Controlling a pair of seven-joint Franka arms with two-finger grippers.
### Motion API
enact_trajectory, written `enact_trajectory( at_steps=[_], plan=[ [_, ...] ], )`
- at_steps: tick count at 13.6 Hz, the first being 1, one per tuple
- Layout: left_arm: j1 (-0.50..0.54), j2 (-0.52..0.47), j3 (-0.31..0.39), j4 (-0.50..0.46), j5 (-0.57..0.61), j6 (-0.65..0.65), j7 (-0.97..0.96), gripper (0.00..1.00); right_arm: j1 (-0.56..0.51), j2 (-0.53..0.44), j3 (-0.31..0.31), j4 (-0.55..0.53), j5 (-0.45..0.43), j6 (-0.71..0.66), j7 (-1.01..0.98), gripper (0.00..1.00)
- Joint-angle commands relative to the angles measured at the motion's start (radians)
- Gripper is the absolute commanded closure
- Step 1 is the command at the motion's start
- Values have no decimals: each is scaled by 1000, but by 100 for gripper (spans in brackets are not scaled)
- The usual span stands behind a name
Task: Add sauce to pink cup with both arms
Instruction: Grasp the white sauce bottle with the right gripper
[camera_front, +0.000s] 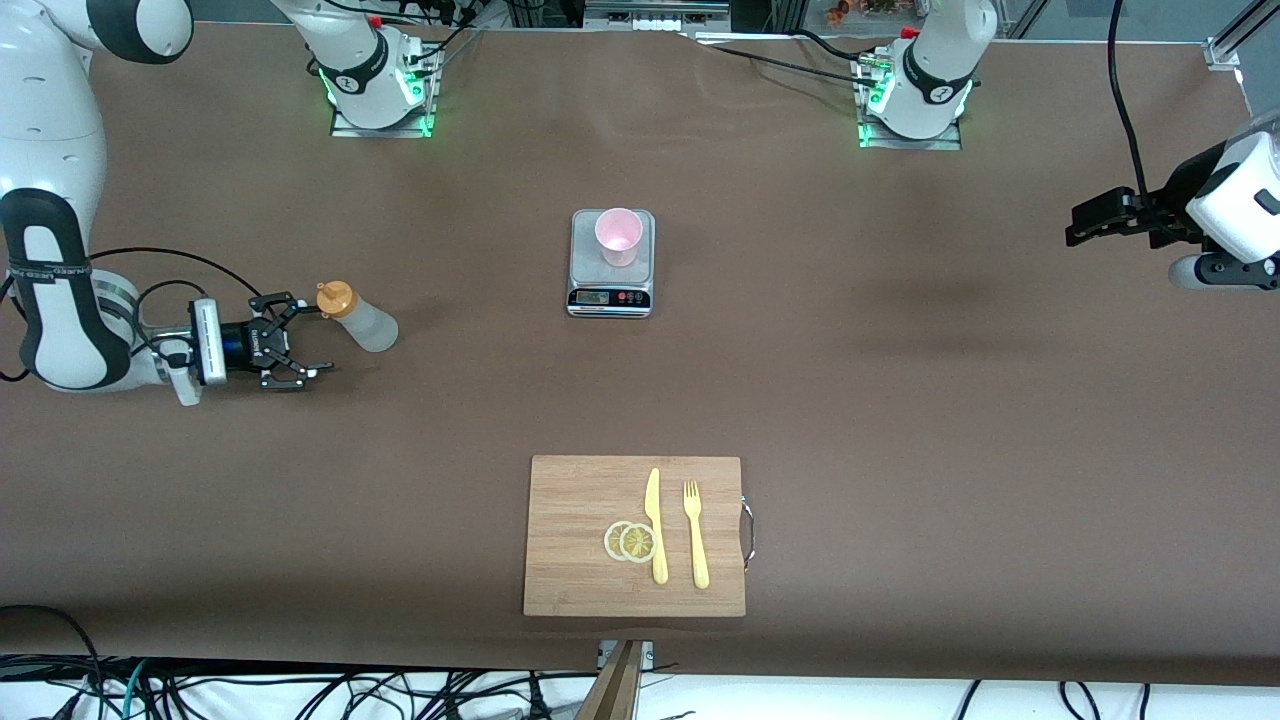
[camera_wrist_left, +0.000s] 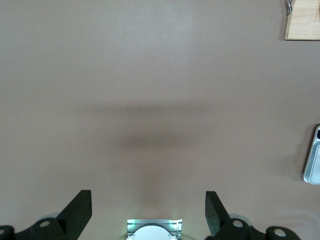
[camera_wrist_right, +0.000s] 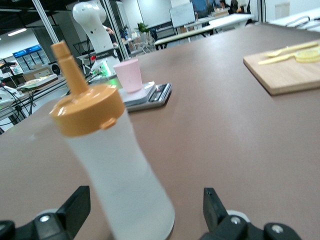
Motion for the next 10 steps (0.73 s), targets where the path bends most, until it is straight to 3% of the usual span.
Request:
enact_trajectory(
  at_steps=[1, 4, 10],
  plan=[
    [8, 3, -7, 18, 28, -29, 25, 0, -3, 35, 44, 8, 51, -5, -44, 0],
    [-2, 6, -20, 19, 28, -32, 21, 0, 2, 51, 76, 9, 60, 3, -47, 0],
    [-12, 13, -28, 22, 30, -33, 30, 0, -1, 57, 77, 8, 34, -29, -62, 0]
  ],
)
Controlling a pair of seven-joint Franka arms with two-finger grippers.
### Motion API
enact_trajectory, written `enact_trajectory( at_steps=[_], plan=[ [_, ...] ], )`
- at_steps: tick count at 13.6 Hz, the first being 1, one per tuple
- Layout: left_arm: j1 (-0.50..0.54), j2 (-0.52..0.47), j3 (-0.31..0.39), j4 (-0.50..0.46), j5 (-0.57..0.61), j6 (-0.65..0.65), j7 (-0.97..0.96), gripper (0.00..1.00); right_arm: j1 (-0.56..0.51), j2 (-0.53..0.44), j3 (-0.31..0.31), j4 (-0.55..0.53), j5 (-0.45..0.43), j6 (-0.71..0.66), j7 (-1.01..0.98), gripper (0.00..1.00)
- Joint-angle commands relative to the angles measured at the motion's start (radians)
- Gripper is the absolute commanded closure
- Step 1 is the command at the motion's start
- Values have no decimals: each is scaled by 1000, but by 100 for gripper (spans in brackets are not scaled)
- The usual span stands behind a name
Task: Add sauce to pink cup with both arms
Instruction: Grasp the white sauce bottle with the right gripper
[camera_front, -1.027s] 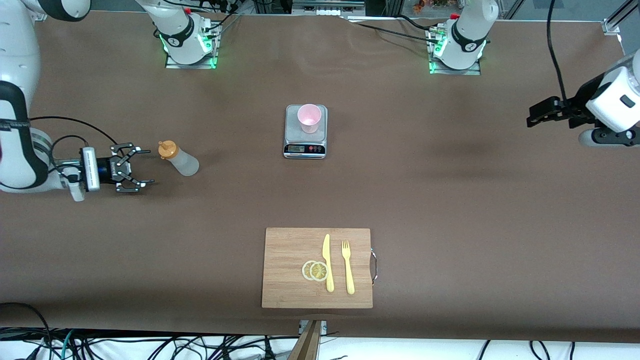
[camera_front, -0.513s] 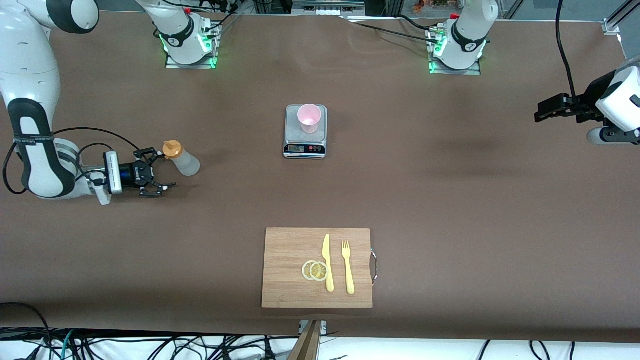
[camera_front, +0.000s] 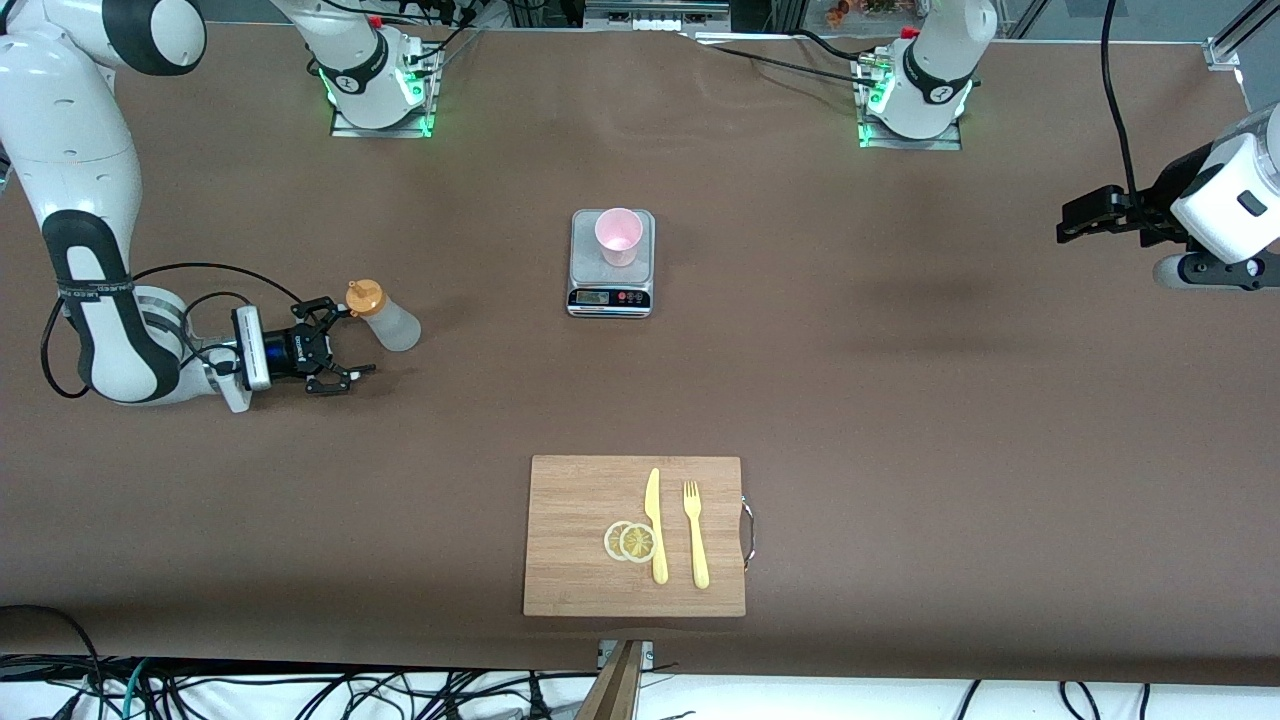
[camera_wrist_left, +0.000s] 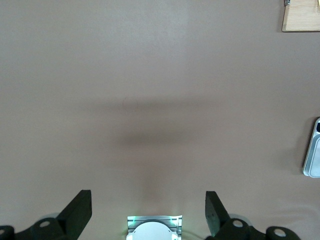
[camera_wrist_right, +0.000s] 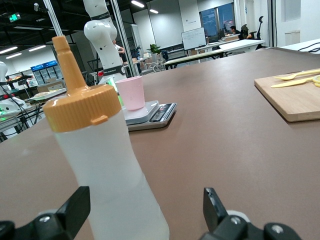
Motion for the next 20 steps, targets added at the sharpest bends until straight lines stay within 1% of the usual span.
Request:
enact_trajectory(
  at_steps=[1, 4, 6, 8, 13, 15, 16, 17, 18, 19, 20],
  plan=[
    [-10, 8, -8, 22, 30, -22, 21, 0, -3, 10, 3, 6, -16, -36, -26, 0],
    [-11, 8, -16, 22, 30, -22, 29, 0, 0, 10, 3, 6, -67, -71, -35, 0],
    [-13, 8, -18, 22, 30, -22, 40, 0, 23, 10, 3, 6, -74, -70, -46, 0],
    [-13, 8, -30, 22, 31, -22, 41, 0, 33, 13, 3, 6, -71, -68, -45, 0],
    [-14, 8, -31, 22, 45, -24, 48, 0, 69, 29, 5, 11, -65, -41, -40, 0],
    [-13, 9, -31, 22, 45, -24, 78, 0, 76, 29, 8, 6, -62, -38, -28, 0],
    [-13, 9, -30, 22, 44, -24, 77, 0, 82, 30, 8, 6, -59, -33, -26, 2],
    [-13, 9, -30, 22, 44, -24, 77, 0, 84, 30, 8, 8, -58, -27, -25, 10],
    [-13, 9, -30, 22, 44, -24, 75, 0, 84, 28, 8, 9, -58, -27, -23, 22],
    [-13, 9, -30, 22, 44, -24, 74, 0, 84, 28, 8, 9, -58, -25, -22, 40],
    [-13, 9, -30, 22, 44, -24, 74, 0, 86, 28, 8, 9, -59, -16, -22, 63]
  ],
)
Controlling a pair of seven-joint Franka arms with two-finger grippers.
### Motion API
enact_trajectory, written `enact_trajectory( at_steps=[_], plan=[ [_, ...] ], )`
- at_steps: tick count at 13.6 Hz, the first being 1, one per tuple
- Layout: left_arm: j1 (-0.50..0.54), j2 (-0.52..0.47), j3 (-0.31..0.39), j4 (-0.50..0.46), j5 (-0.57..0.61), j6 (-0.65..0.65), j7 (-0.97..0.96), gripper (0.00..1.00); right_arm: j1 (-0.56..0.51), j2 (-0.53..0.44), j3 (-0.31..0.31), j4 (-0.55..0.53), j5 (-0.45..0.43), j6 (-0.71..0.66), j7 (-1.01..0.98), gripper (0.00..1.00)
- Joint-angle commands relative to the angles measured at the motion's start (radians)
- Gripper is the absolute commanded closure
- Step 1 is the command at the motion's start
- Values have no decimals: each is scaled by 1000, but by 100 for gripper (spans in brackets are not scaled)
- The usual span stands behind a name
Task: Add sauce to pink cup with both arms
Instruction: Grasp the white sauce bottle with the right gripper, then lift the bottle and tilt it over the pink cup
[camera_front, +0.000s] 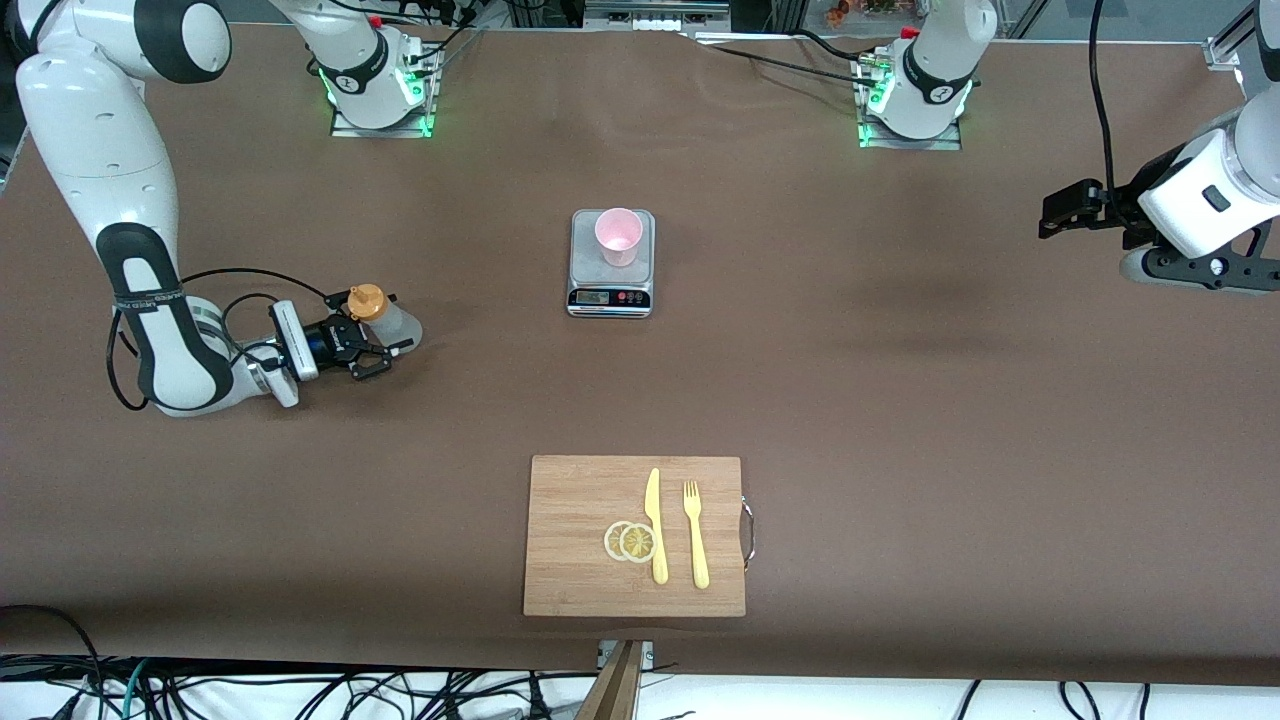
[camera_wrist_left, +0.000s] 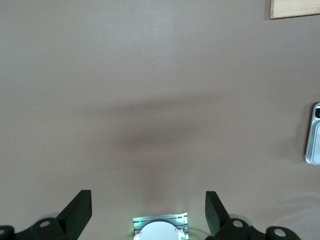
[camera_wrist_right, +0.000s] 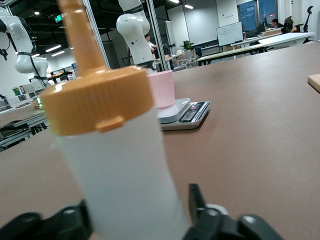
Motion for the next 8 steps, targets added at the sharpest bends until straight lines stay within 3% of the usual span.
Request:
enact_trajectory(
  at_steps=[1, 2, 5, 8],
  plan=[
    [-6, 8, 1, 22, 36, -22, 26, 0, 4, 1, 6, 6, -2, 25, 9, 83],
    [-6, 8, 1, 22, 36, -22, 26, 0, 7, -5, 6, 7, -2, 28, 11, 91],
    [-6, 8, 2, 22, 36, -22, 26, 0, 36, -104, 3, 3, -26, 50, 152, 92],
    [-6, 11, 2, 33, 36, -22, 26, 0, 80, -233, 4, -2, -164, 96, 403, 96]
  ],
)
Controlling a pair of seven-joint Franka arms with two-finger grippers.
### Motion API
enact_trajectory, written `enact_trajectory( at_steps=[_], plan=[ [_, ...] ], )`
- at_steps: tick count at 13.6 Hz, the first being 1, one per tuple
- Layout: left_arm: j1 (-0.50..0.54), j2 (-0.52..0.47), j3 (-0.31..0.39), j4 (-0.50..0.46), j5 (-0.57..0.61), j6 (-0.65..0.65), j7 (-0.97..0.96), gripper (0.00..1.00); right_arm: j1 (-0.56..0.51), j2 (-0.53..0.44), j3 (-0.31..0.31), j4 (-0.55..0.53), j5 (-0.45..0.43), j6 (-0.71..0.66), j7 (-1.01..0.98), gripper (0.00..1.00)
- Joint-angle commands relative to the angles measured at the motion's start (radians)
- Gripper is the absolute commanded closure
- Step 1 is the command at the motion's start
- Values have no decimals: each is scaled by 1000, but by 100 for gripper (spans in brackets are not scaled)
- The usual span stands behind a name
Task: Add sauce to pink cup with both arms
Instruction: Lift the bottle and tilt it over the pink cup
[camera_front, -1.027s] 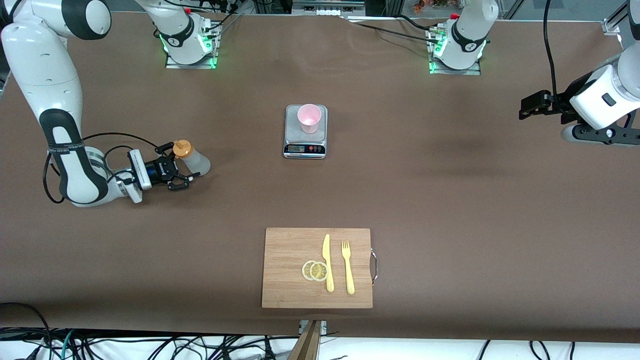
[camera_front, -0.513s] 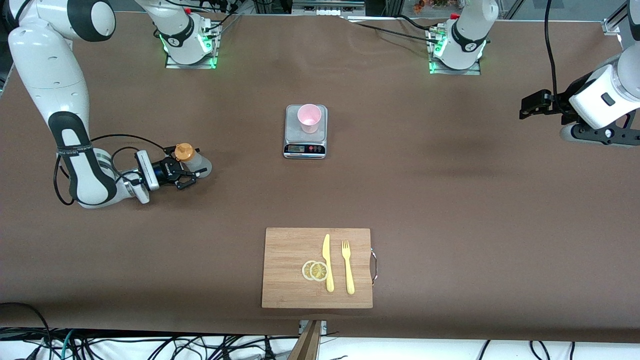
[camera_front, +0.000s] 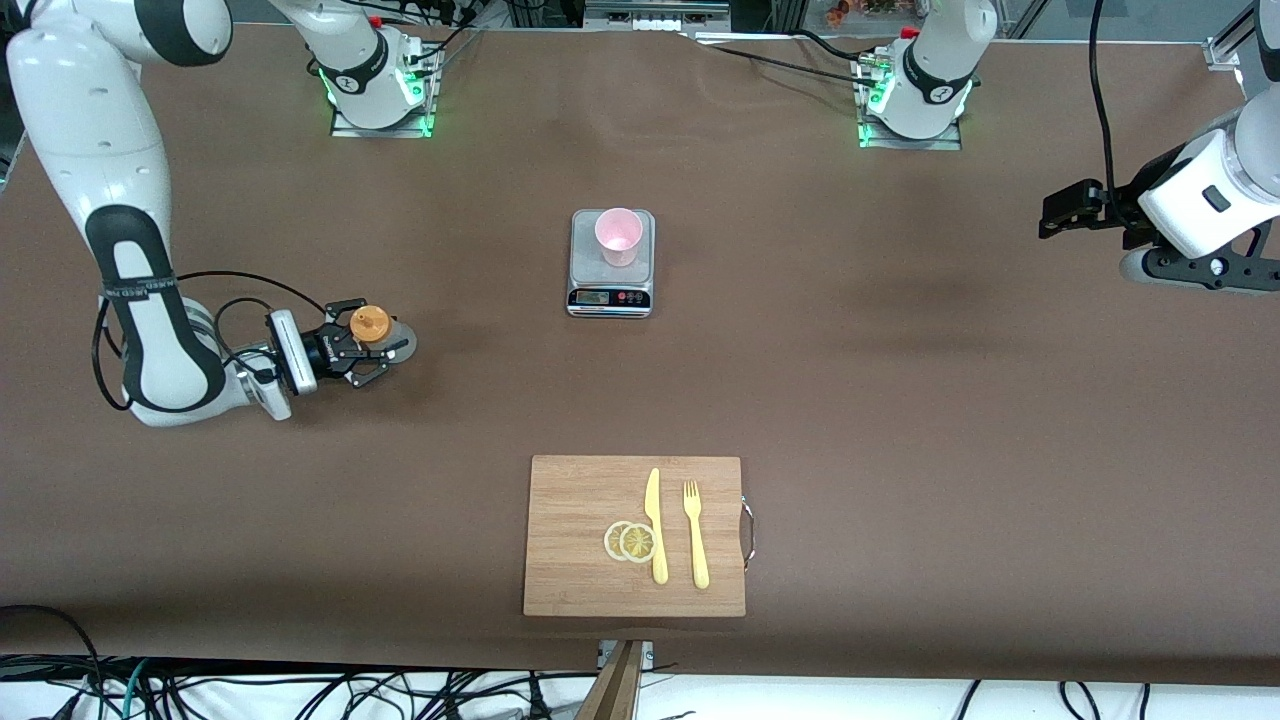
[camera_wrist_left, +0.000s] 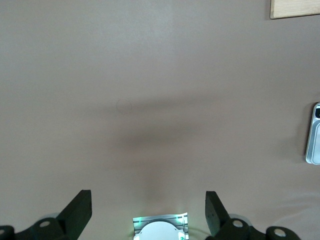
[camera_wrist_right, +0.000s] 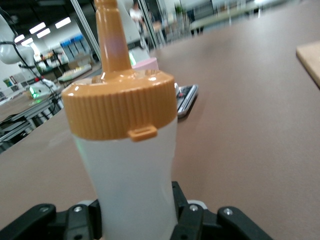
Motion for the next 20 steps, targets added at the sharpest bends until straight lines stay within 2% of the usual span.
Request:
enact_trajectory(
  at_steps=[1, 5, 8, 11, 13, 15, 20],
  plan=[
    [-6, 16, 2, 36, 36, -22, 26, 0, 49, -145, 3, -37, -103, 25, 208, 97],
    [-6, 16, 2, 36, 36, -22, 26, 0, 191, -248, 3, -37, -233, 74, 480, 97],
    [-6, 16, 3, 36, 36, -23, 26, 0, 325, -309, 6, -34, -375, 97, 675, 97],
    [-6, 16, 2, 36, 36, -26, 26, 0, 392, -326, 88, -28, -511, 118, 862, 97],
    [-6, 16, 2, 36, 36, -26, 26, 0, 397, -326, 172, -25, -601, 121, 954, 97],
    [-8, 16, -1, 37, 36, -26, 25, 0, 403, -326, 229, -29, -682, 120, 1014, 97],
    [-6, 17, 0, 37, 33, -26, 25, 0, 526, -318, 240, -29, -802, 108, 1160, 97]
  ],
)
